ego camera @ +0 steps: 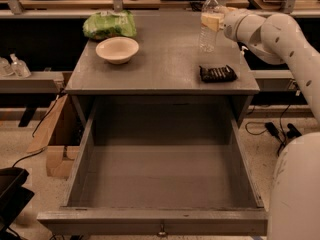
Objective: Pick water bottle from top drawer and place on counter
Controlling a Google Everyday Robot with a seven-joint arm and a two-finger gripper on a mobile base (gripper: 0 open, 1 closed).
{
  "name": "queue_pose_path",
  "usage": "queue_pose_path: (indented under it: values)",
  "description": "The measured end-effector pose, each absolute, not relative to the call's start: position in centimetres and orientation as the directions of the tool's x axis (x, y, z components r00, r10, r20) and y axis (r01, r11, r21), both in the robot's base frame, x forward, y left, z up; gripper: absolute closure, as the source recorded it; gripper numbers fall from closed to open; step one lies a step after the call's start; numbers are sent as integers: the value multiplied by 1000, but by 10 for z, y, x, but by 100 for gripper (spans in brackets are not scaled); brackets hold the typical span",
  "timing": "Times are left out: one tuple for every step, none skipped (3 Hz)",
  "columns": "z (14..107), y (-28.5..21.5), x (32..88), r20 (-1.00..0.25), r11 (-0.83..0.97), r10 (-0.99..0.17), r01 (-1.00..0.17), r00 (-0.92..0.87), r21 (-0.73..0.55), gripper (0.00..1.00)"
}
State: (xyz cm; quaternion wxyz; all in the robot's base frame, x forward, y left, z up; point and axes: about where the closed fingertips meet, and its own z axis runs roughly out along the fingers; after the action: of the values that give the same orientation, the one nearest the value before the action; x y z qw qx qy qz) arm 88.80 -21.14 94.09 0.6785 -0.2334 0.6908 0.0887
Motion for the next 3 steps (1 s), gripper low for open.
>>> queue_pose_path:
  values:
    - [940,-208,889,-979,874,-201,-446,29,-193,35]
    - [939,-205,890,-979,872,-201,-450,29,-192,12]
    - [938,-203,890,-979,871,-200,-453,28,-191,0]
